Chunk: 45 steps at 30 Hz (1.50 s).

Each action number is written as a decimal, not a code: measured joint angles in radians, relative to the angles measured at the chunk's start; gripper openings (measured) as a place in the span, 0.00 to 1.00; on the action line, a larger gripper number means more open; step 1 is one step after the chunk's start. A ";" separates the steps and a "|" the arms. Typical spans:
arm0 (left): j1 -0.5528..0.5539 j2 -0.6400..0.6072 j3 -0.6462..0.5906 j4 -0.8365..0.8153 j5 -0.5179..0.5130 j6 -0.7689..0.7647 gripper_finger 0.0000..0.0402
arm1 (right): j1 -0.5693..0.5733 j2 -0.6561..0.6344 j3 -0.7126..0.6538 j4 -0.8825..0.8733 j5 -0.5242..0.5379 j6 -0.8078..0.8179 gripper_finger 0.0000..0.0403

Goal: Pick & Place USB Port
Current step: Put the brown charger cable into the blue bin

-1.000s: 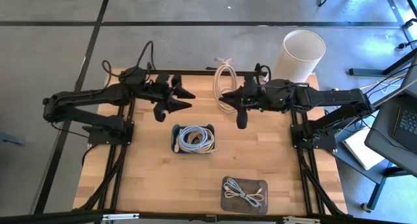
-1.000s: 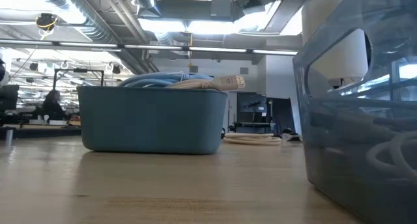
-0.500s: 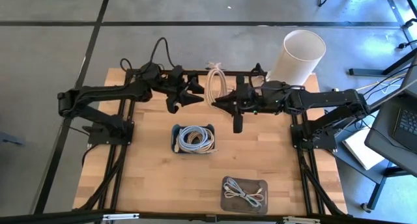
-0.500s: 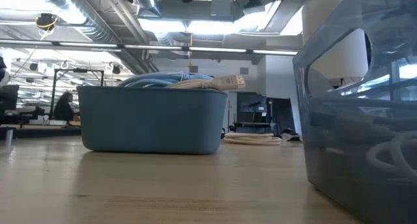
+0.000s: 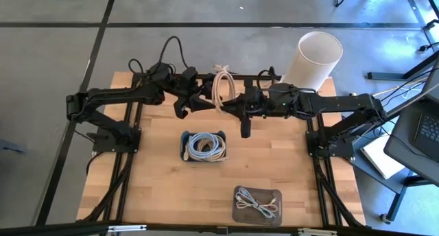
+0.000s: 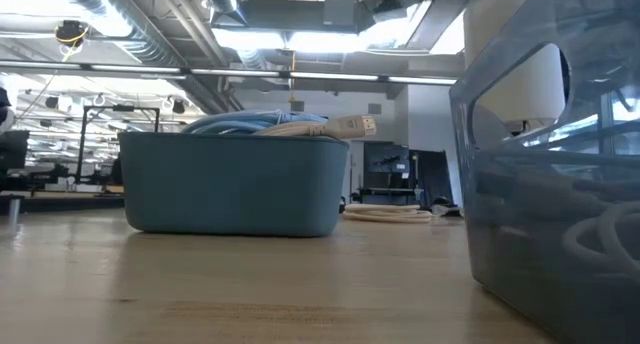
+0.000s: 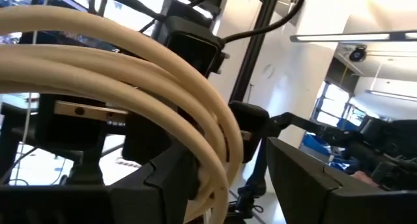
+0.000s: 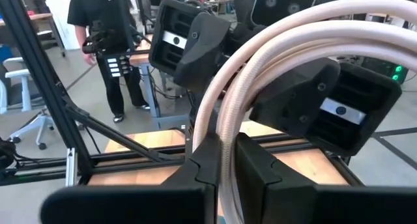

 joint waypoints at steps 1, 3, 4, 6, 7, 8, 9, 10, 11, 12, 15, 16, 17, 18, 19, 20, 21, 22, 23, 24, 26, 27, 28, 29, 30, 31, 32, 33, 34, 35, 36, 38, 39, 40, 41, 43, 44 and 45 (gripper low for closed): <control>-0.003 0.000 0.000 0.000 -0.001 0.000 0.46 | -0.002 0.000 0.000 0.002 -0.001 0.000 0.07; -0.005 0.000 0.000 -0.002 -0.001 0.000 0.46 | -0.002 0.000 0.000 0.000 -0.001 -0.001 0.07; -0.007 0.000 0.000 -0.003 -0.003 0.000 0.46 | -0.002 0.000 0.000 0.001 -0.001 -0.001 0.07; -0.008 0.000 0.000 -0.006 -0.009 0.009 0.46 | -0.002 0.000 0.000 0.001 0.000 -0.004 0.07; -0.008 0.000 0.000 -0.008 -0.013 0.013 0.46 | -0.003 0.000 0.000 0.001 0.000 -0.004 0.07; -0.008 0.000 0.000 -0.008 -0.014 0.017 0.46 | -0.004 0.000 0.000 0.001 0.000 -0.004 0.07; -0.008 0.000 0.000 -0.008 -0.016 0.023 0.46 | -0.004 0.000 0.000 0.001 0.000 -0.004 0.07; -0.008 0.000 0.000 -0.008 -0.018 0.035 0.46 | -0.004 0.000 0.000 0.001 0.000 -0.004 0.07; -0.008 0.000 0.000 -0.008 -0.018 0.049 0.45 | -0.004 0.000 0.000 0.001 0.000 -0.004 0.07; -0.008 0.000 0.000 -0.008 -0.021 0.059 0.43 | -0.004 0.001 0.000 0.002 0.000 -0.004 0.07; -0.008 0.000 0.000 -0.014 -0.018 0.093 0.31 | -0.004 0.003 0.000 0.005 -0.003 -0.005 0.07; -0.008 0.000 0.000 -0.014 -0.012 0.101 0.25 | -0.004 0.003 0.000 0.004 -0.003 -0.005 0.07; -0.008 0.000 0.000 -0.013 -0.009 0.108 0.19 | -0.004 0.004 0.000 0.004 -0.005 -0.011 0.07; -0.008 0.000 0.000 -0.014 -0.006 0.114 0.12 | -0.004 0.004 0.000 0.004 -0.008 -0.012 0.07; -0.008 0.001 0.000 -0.015 0.004 0.119 0.08 | -0.004 0.005 0.000 0.003 -0.007 -0.013 0.07; -0.008 0.001 0.000 -0.016 0.013 0.122 0.07 | -0.004 0.006 0.000 0.002 -0.008 -0.015 0.07; -0.008 0.001 0.000 -0.015 0.014 0.123 0.07 | -0.004 0.006 0.000 0.002 -0.008 -0.016 0.07; -0.008 0.001 0.000 -0.015 0.014 0.124 0.07 | -0.004 0.006 0.000 0.002 -0.008 -0.016 0.07; -0.008 0.001 0.000 -0.015 0.016 0.124 0.07 | -0.006 0.006 0.000 0.002 -0.008 -0.017 0.07; -0.008 0.001 0.000 -0.015 0.017 0.123 0.07 | -0.008 0.006 0.000 0.002 -0.008 -0.020 0.07; -0.007 0.001 0.000 -0.016 0.018 0.122 0.07 | -0.009 0.006 0.000 0.002 -0.008 -0.043 0.10; -0.007 0.001 0.000 -0.015 0.021 0.123 0.07 | -0.009 0.006 0.000 0.002 -0.007 -0.060 0.15; -0.007 0.001 0.000 -0.015 0.028 0.125 0.07 | -0.009 0.006 0.000 0.002 -0.003 -0.075 0.21; -0.007 0.000 0.001 -0.015 0.032 0.124 0.07 | -0.009 0.006 0.000 0.003 -0.001 -0.087 0.28; -0.008 0.000 0.001 -0.015 0.037 0.123 0.07 | -0.009 0.006 0.000 0.002 0.001 -0.091 0.35; -0.008 0.000 0.001 -0.017 0.043 0.121 0.07 | -0.010 0.006 0.000 0.001 0.003 -0.093 0.42; -0.008 0.000 0.001 -0.021 0.045 0.121 0.07 | -0.010 0.006 0.000 -0.002 0.007 -0.094 0.48; -0.008 0.000 0.001 -0.024 0.049 0.121 0.07 | -0.010 0.005 0.000 -0.005 0.014 -0.098 0.55; -0.008 0.000 0.001 -0.033 0.058 0.121 0.07 | -0.010 0.003 0.000 -0.017 0.025 -0.104 0.61; -0.007 0.000 0.001 -0.052 0.070 0.120 0.07 | -0.010 -0.001 0.009 -0.053 0.041 -0.113 0.66; -0.003 0.000 0.001 -0.075 0.082 0.119 0.07 | -0.009 -0.005 0.024 -0.106 0.059 -0.117 0.70; 0.013 -0.013 0.001 -0.141 0.125 0.112 0.07 | -0.009 -0.015 0.076 -0.223 0.109 -0.116 0.76; 0.021 -0.021 0.000 -0.171 0.142 0.113 0.07 | -0.007 -0.021 0.111 -0.300 0.132 -0.114 0.78; 0.030 -0.032 0.001 -0.204 0.154 0.113 0.07 | -0.004 -0.025 0.149 -0.386 0.158 -0.102 0.79; 0.040 -0.044 0.001 -0.247 0.169 0.113 0.07 | 0.001 -0.026 0.189 -0.472 0.184 -0.084 0.80; 0.060 -0.075 0.000 -0.335 0.185 0.117 0.07 | 0.014 -0.025 0.269 -0.647 0.228 -0.018 0.80; 0.067 -0.094 0.001 -0.378 0.188 0.126 0.07 | 0.021 -0.025 0.306 -0.726 0.244 0.022 0.80; 0.073 -0.117 0.001 -0.432 0.197 0.129 0.07 | 0.028 -0.025 0.340 -0.798 0.258 0.067 0.79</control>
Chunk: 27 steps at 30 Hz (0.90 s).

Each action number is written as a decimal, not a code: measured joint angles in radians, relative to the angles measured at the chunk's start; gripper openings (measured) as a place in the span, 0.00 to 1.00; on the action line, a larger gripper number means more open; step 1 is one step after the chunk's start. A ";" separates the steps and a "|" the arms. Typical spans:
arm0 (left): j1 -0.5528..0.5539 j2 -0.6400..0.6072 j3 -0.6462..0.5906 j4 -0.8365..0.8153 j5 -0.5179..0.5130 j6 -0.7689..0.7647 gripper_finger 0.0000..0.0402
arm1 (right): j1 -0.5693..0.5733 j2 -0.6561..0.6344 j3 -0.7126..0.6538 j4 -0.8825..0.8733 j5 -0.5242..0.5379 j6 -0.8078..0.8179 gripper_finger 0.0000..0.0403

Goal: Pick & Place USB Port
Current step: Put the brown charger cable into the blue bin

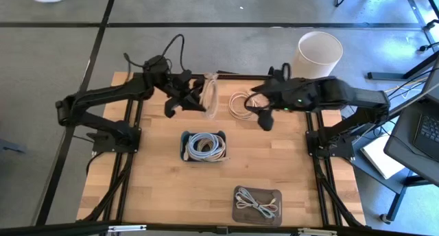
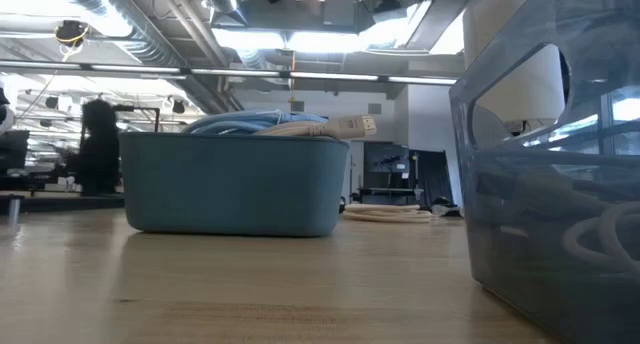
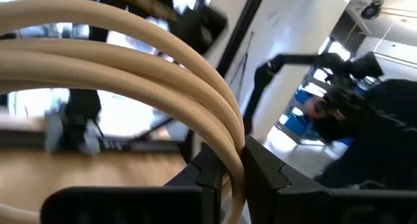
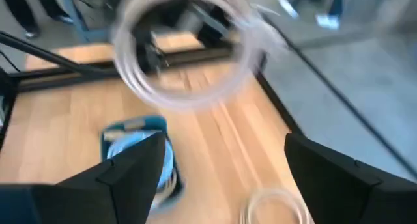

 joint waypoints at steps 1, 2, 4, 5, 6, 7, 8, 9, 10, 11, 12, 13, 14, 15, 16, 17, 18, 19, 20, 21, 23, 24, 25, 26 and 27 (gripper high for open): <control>0.007 -0.023 0.000 -0.065 0.014 0.001 0.07 | 0.007 0.000 0.028 -0.071 0.017 0.044 0.79; 0.014 -0.043 0.002 -0.147 0.028 0.013 0.07 | 0.012 0.000 0.053 -0.141 0.036 0.086 0.78; 0.015 -0.077 0.003 -0.373 0.014 0.070 0.07 | 0.023 0.000 0.081 -0.249 0.079 0.156 0.77; 0.012 -0.088 0.002 -0.505 -0.018 0.112 0.07 | 0.028 0.000 0.086 -0.285 0.096 0.180 0.76; 0.005 -0.093 0.002 -0.628 -0.059 0.159 0.07 | 0.030 -0.001 0.086 -0.311 0.108 0.193 0.76; -0.004 -0.093 0.001 -0.730 -0.099 0.197 0.07 | 0.033 -0.002 0.083 -0.331 0.110 0.206 0.75; -0.015 -0.091 0.000 -0.821 -0.134 0.226 0.07 | 0.034 -0.002 0.079 -0.341 0.109 0.212 0.75; -0.027 -0.085 0.000 -0.887 -0.156 0.244 0.07 | 0.034 -0.002 0.077 -0.347 0.108 0.214 0.74; -0.041 -0.079 0.000 -0.920 -0.165 0.254 0.07 | 0.034 -0.002 0.077 -0.348 0.108 0.212 0.74; -0.055 -0.071 0.000 -0.929 -0.167 0.258 0.07 | 0.033 -0.001 0.077 -0.346 0.110 0.210 0.74; -0.070 -0.062 0.000 -0.924 -0.167 0.259 0.07 | 0.032 0.000 0.077 -0.340 0.112 0.205 0.73; -0.084 -0.053 0.000 -0.917 -0.166 0.259 0.07 | 0.032 0.000 0.077 -0.335 0.114 0.201 0.73; -0.095 -0.040 0.000 -0.909 -0.161 0.256 0.07 | 0.031 0.002 0.077 -0.333 0.114 0.199 0.73; -0.108 -0.025 0.000 -0.899 -0.156 0.252 0.07 | 0.029 0.002 0.077 -0.332 0.113 0.196 0.72; -0.122 -0.008 0.001 -0.896 -0.156 0.249 0.07 | 0.029 0.002 0.077 -0.332 0.112 0.192 0.72; -0.134 0.011 0.001 -0.901 -0.155 0.244 0.07 | 0.029 0.002 0.077 -0.332 0.111 0.191 0.72; -0.149 0.029 0.000 -0.901 -0.154 0.240 0.07 | 0.028 0.002 0.077 -0.332 0.111 0.188 0.72; -0.164 0.050 0.000 -0.900 -0.150 0.239 0.07 | 0.028 0.002 0.077 -0.330 0.111 0.188 0.72; -0.181 0.071 0.001 -0.899 -0.146 0.239 0.07 | 0.028 0.002 0.077 -0.330 0.111 0.188 0.72; -0.197 0.093 0.000 -0.900 -0.146 0.239 0.07 | 0.027 0.002 0.077 -0.330 0.111 0.188 0.72; -0.227 0.136 0.000 -0.896 -0.144 0.239 0.07 | 0.028 0.002 0.077 -0.330 0.111 0.188 0.72; -0.241 0.156 0.000 -0.892 -0.143 0.239 0.07 | 0.028 0.002 0.077 -0.330 0.110 0.187 0.72; -0.253 0.175 0.000 -0.884 -0.141 0.238 0.07 | 0.028 0.002 0.077 -0.330 0.110 0.187 0.72; -0.264 0.191 0.000 -0.868 -0.139 0.237 0.07 | 0.028 0.002 0.077 -0.330 0.110 0.184 0.72; -0.275 0.206 0.000 -0.853 -0.139 0.233 0.07 | 0.028 0.002 0.077 -0.330 0.111 0.184 0.72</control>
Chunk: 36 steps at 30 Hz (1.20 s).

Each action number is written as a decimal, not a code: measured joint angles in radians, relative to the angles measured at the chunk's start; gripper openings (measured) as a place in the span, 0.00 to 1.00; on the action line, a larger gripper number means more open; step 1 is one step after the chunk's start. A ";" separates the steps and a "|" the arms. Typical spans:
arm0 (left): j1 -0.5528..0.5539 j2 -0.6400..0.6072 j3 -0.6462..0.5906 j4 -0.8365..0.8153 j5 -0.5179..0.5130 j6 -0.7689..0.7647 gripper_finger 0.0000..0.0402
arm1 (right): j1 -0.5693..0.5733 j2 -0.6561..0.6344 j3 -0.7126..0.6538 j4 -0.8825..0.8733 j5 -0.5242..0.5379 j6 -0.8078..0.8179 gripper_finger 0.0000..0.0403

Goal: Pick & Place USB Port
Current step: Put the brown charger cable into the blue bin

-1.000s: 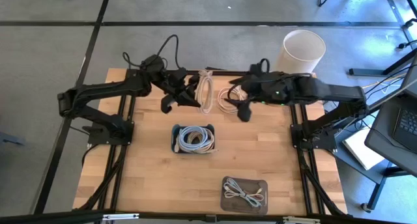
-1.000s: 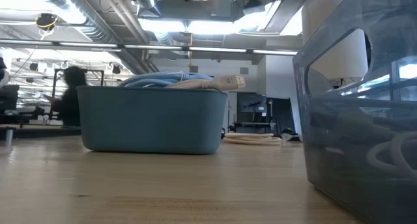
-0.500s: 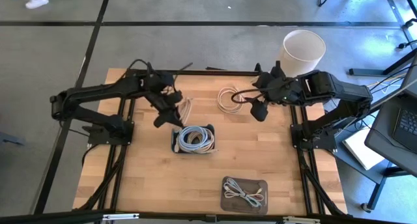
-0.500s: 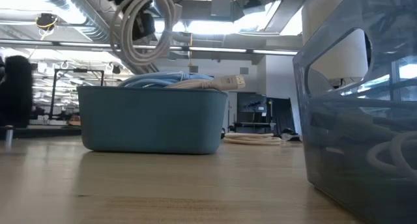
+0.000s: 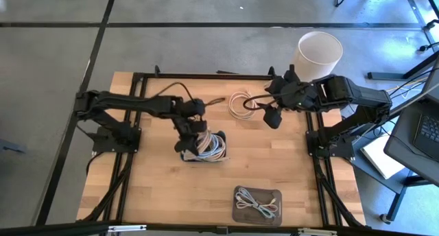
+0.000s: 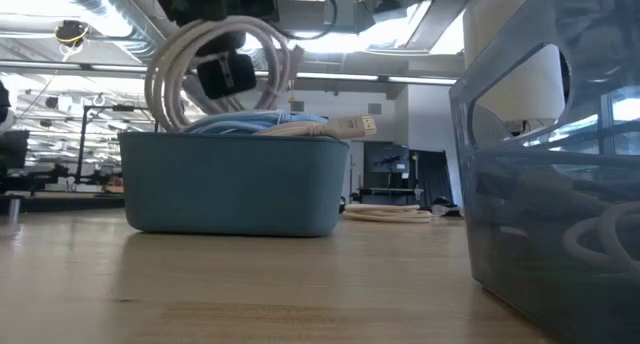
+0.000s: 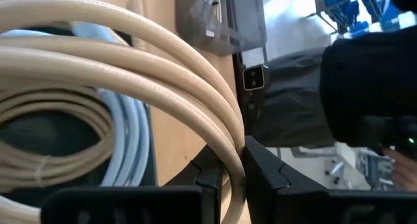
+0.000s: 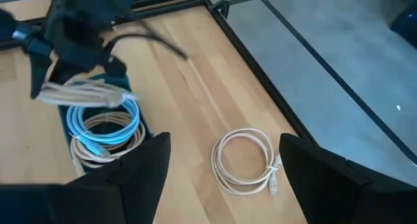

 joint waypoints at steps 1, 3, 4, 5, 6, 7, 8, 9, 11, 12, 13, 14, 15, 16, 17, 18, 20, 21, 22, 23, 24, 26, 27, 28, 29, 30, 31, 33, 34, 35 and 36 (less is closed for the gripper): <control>-0.007 0.015 0.000 0.007 0.001 -0.002 0.07 | 0.000 0.000 0.000 0.000 0.000 0.000 0.72; -0.016 0.041 0.000 0.011 0.002 0.001 0.07 | 0.000 0.000 0.000 0.000 0.000 0.000 0.72; -0.018 0.053 0.000 0.017 0.001 0.002 0.07 | 0.000 0.000 0.000 0.000 0.000 0.000 0.72; -0.018 0.066 0.000 0.026 0.002 0.002 0.07 | 0.000 0.000 0.000 0.000 0.000 0.000 0.72; -0.017 0.077 0.000 0.030 0.001 0.002 0.07 | 0.000 0.000 0.000 0.000 0.000 0.000 0.72; -0.015 0.086 0.000 0.030 0.000 0.003 0.07 | 0.000 0.000 0.000 0.000 0.000 0.000 0.72; -0.015 0.095 0.000 0.030 -0.002 0.005 0.07 | 0.000 0.000 -0.001 0.000 0.000 0.000 0.72; -0.015 0.101 0.000 0.030 -0.004 0.010 0.07 | 0.000 0.000 0.000 0.000 0.000 0.000 0.72; -0.015 0.110 0.000 0.027 -0.023 0.014 0.07 | 0.000 0.000 -0.001 0.000 0.000 0.000 0.72; -0.014 0.113 0.000 0.027 -0.026 0.018 0.07 | 0.000 0.000 -0.001 0.000 0.000 0.000 0.72; -0.014 0.118 0.001 0.032 -0.027 0.021 0.07 | 0.000 0.000 -0.001 0.000 0.000 0.000 0.72; -0.014 0.122 0.001 0.035 -0.029 0.021 0.07 | 0.000 0.000 -0.001 0.000 0.000 0.000 0.72; -0.014 0.125 0.001 0.034 -0.034 0.022 0.07 | 0.000 0.000 -0.001 0.000 0.000 0.000 0.72; -0.014 0.129 0.001 0.035 -0.040 0.023 0.08 | 0.000 0.000 -0.001 0.000 0.000 0.000 0.72; -0.015 0.133 0.001 0.035 -0.045 0.027 0.08 | 0.000 0.000 -0.001 0.000 0.000 0.000 0.72; -0.015 0.139 0.001 0.034 -0.047 0.034 0.08 | 0.000 0.000 -0.001 0.000 0.000 0.000 0.72; -0.014 0.151 0.001 0.033 -0.052 0.045 0.09 | 0.000 0.000 -0.001 0.000 -0.001 0.000 0.72; -0.014 0.157 0.001 0.034 -0.051 0.048 0.08 | 0.000 0.000 -0.001 0.000 -0.001 0.000 0.72; -0.015 0.160 0.001 0.034 -0.053 0.049 0.08 | 0.000 0.000 -0.001 0.000 -0.001 0.001 0.72; -0.015 0.163 0.001 0.033 -0.054 0.049 0.08 | 0.000 0.000 -0.001 0.000 -0.004 0.001 0.72; -0.015 0.167 0.001 0.035 -0.054 0.050 0.08 | 0.000 0.000 -0.001 0.000 -0.005 0.001 0.72; -0.015 0.170 0.000 0.030 -0.055 0.051 0.09 | 0.000 0.000 -0.001 0.000 -0.011 0.001 0.72; -0.014 0.170 0.000 0.030 -0.054 0.051 0.11 | 0.000 0.000 -0.001 0.000 -0.012 0.001 0.72; -0.015 0.170 0.000 0.033 -0.056 0.053 0.13 | 0.000 0.000 -0.001 0.000 -0.012 0.001 0.72; -0.015 0.170 0.000 0.036 -0.065 0.062 0.15 | 0.000 0.000 -0.001 0.000 -0.012 0.000 0.72; -0.015 0.170 0.000 0.036 -0.079 0.069 0.17 | 0.001 0.000 -0.001 0.000 -0.012 0.000 0.72; -0.014 0.170 0.000 0.036 -0.085 0.074 0.20 | 0.001 0.000 -0.001 0.000 -0.012 0.001 0.72; -0.014 0.170 0.000 0.036 -0.085 0.091 0.24 | 0.001 0.000 -0.001 0.000 -0.012 0.000 0.72; -0.014 0.170 0.000 0.036 -0.085 0.099 0.27 | 0.001 0.000 -0.001 0.000 -0.012 0.001 0.72; -0.014 0.170 0.000 0.036 -0.084 0.102 0.29 | 0.001 0.000 -0.001 0.000 -0.012 0.001 0.72; -0.014 0.170 0.000 0.036 -0.084 0.102 0.31 | 0.001 0.000 -0.001 0.000 -0.012 0.001 0.72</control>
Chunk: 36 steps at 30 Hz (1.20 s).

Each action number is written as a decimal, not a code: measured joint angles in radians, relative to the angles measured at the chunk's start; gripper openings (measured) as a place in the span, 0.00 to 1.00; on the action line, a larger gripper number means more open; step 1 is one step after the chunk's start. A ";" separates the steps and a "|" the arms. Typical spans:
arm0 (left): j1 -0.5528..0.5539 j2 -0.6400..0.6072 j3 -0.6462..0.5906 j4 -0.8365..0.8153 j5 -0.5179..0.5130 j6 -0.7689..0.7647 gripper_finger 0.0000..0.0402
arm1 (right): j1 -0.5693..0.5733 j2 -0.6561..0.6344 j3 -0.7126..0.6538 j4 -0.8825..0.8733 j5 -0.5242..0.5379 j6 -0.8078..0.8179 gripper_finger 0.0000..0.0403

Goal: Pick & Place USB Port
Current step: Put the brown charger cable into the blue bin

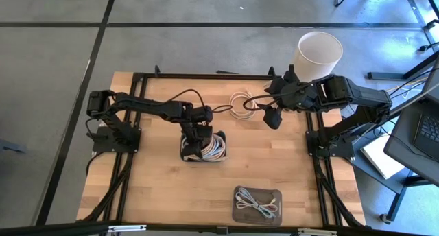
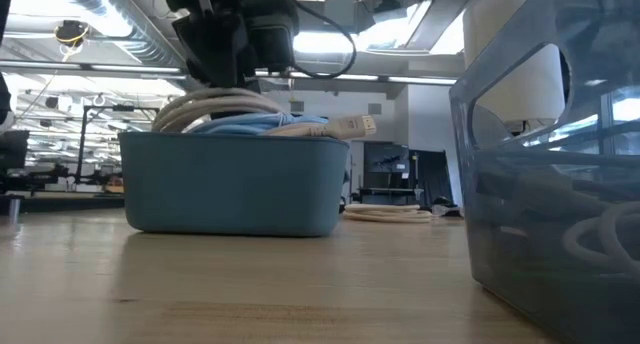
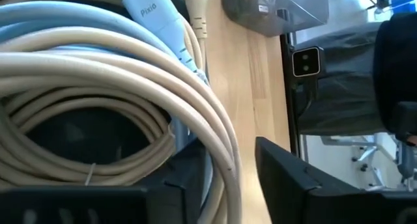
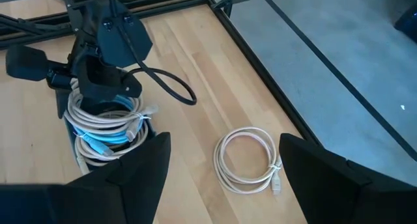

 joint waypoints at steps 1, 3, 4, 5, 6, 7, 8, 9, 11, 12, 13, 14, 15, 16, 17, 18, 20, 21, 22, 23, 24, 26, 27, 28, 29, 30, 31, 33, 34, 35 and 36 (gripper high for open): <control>0.000 0.000 0.000 0.000 0.001 0.000 0.33 | 0.000 0.000 0.000 0.000 0.000 0.000 0.72; 0.000 0.000 0.000 0.000 0.004 -0.004 0.37 | 0.000 0.000 0.000 0.000 0.000 0.000 0.72; 0.000 0.000 0.000 0.000 0.006 -0.009 0.39 | 0.000 0.000 0.000 0.000 0.000 0.000 0.72; 0.000 0.000 0.000 0.000 0.011 -0.018 0.41 | 0.000 0.000 0.000 0.000 0.000 0.000 0.72; 0.000 0.000 0.000 0.000 0.013 -0.027 0.43 | 0.000 0.000 0.000 0.000 0.000 0.000 0.72; 0.000 -0.001 0.000 -0.002 0.017 -0.035 0.45 | 0.000 0.000 0.000 0.000 0.000 0.000 0.72; 0.000 -0.003 0.000 -0.009 0.029 -0.046 0.47 | 0.000 0.000 0.000 0.000 0.000 0.000 0.72; 0.000 -0.007 0.003 -0.021 0.046 -0.059 0.48 | 0.000 0.000 0.000 -0.001 0.000 0.000 0.72; 0.000 -0.009 0.023 -0.036 0.085 -0.086 0.51 | 0.000 0.000 0.000 -0.002 0.000 0.000 0.72; 0.002 -0.017 0.034 -0.051 0.098 -0.095 0.52 | 0.000 0.000 0.000 -0.002 0.000 0.000 0.72; 0.006 -0.027 0.047 -0.074 0.110 -0.098 0.53 | 0.000 0.000 0.000 -0.002 0.000 0.000 0.72; 0.008 -0.034 0.064 -0.081 0.119 -0.099 0.54 | 0.000 0.000 0.000 -0.002 0.000 -0.001 0.72; 0.009 -0.043 0.084 -0.088 0.114 -0.099 0.54 | 0.000 0.001 0.000 -0.001 0.000 -0.001 0.72; 0.013 -0.053 0.104 -0.112 0.105 -0.094 0.54 | 0.000 0.001 0.000 -0.002 0.000 -0.002 0.72; 0.016 -0.065 0.125 -0.133 0.091 -0.085 0.54 | 0.000 0.001 0.000 -0.002 0.000 -0.001 0.72; 0.019 -0.075 0.147 -0.144 0.067 -0.068 0.54 | 0.000 0.001 0.000 -0.003 0.000 -0.001 0.72; 0.020 -0.095 0.176 -0.182 -0.030 -0.004 0.54 | 0.000 0.001 0.000 -0.003 0.000 -0.001 0.72; 0.020 -0.102 0.178 -0.219 -0.080 0.017 0.54 | 0.000 0.001 0.000 -0.003 -0.001 -0.001 0.72; 0.020 -0.102 0.178 -0.246 -0.106 0.024 0.54 | 0.000 0.001 0.000 -0.003 -0.007 -0.001 0.72; 0.024 -0.096 0.177 -0.267 -0.112 0.023 0.54 | 0.000 0.001 0.000 -0.004 -0.015 0.000 0.72; 0.028 -0.088 0.177 -0.291 -0.111 0.024 0.53 | 0.001 0.001 0.000 -0.004 -0.020 0.000 0.72; 0.029 -0.072 0.177 -0.318 -0.115 0.049 0.53 | 0.002 0.001 0.000 -0.004 -0.023 0.000 0.72; 0.028 -0.063 0.177 -0.325 -0.128 0.065 0.52 | 0.002 0.001 0.000 -0.005 -0.023 0.000 0.72; 0.026 -0.054 0.177 -0.330 -0.149 0.075 0.51 | 0.002 0.001 0.000 -0.004 -0.023 0.000 0.72; 0.026 -0.042 0.177 -0.327 -0.164 0.082 0.51 | 0.002 0.001 0.000 -0.004 -0.023 0.002 0.72; 0.026 -0.035 0.177 -0.321 -0.168 0.097 0.50 | 0.002 0.001 0.000 -0.004 -0.023 0.003 0.72; 0.026 -0.033 0.176 -0.323 -0.170 0.102 0.49 | 0.002 0.001 0.000 -0.005 -0.023 0.003 0.72; 0.036 -0.037 0.176 -0.312 -0.168 0.104 0.46 | 0.002 0.001 0.000 -0.005 -0.024 0.003 0.72; 0.043 -0.045 0.179 -0.304 -0.169 0.103 0.45 | 0.002 0.001 0.000 -0.006 -0.026 0.003 0.72; 0.054 -0.058 0.182 -0.305 -0.170 0.102 0.44 | 0.002 0.001 0.000 -0.007 -0.026 0.003 0.72; 0.065 -0.077 0.191 -0.301 -0.170 0.095 0.42 | 0.002 0.001 0.000 -0.007 -0.026 0.004 0.72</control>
